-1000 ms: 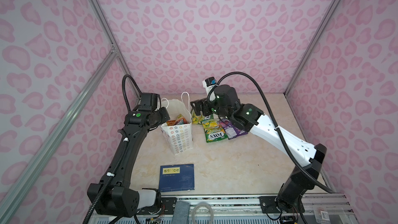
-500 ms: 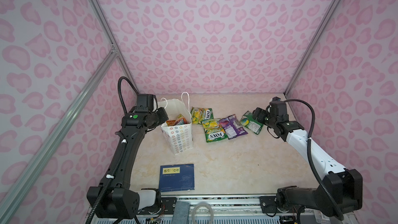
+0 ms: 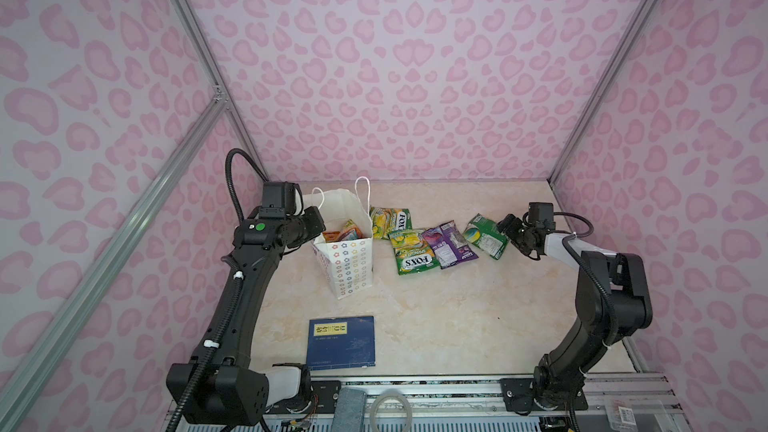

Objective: Place the snacks into the paper bag
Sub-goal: 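Withdraw the right gripper toward the green Spring Tea bags on the table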

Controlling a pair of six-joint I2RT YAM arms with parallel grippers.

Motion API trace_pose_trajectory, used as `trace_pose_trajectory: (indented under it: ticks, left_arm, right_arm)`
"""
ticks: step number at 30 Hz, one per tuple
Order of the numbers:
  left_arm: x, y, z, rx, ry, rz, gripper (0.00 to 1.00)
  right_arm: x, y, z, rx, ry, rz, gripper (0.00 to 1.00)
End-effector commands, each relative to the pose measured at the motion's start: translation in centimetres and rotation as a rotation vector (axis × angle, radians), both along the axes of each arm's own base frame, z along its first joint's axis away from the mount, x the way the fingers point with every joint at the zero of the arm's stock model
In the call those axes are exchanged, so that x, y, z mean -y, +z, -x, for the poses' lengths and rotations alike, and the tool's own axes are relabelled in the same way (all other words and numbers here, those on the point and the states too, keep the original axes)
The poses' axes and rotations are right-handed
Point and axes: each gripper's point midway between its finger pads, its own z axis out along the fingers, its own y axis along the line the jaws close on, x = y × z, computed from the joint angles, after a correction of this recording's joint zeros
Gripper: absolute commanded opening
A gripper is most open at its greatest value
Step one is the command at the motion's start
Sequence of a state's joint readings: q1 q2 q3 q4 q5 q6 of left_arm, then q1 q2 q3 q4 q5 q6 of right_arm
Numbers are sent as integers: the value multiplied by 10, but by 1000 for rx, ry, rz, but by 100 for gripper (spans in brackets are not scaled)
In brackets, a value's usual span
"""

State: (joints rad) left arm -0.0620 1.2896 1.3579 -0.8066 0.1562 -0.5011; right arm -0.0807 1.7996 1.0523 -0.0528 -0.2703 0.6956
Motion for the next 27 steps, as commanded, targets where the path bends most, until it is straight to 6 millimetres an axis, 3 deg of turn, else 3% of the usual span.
trace_pose_trajectory:
  ticks: [1, 7, 13, 18, 27]
  left_arm:
    - [2, 4, -4, 25, -10, 14, 3]
    - [1, 7, -3, 33, -8, 15, 3]
    - [3, 5, -4, 29, -13, 30, 3]
    - [4, 5, -5, 29, -19, 42, 3]
    - [3, 6, -5, 32, -17, 48, 3]
  right_arm:
    - [-3, -9, -12, 2, 5, -40, 84]
    - [-6, -28, -15, -47, 32, -53, 68]
    - [-13, -41, -5, -82, 56, -66, 33]
    - [-35, -42, 2, -120, 139, -61, 3]
    - [-102, -30, 24, -112, 272, -101, 0]
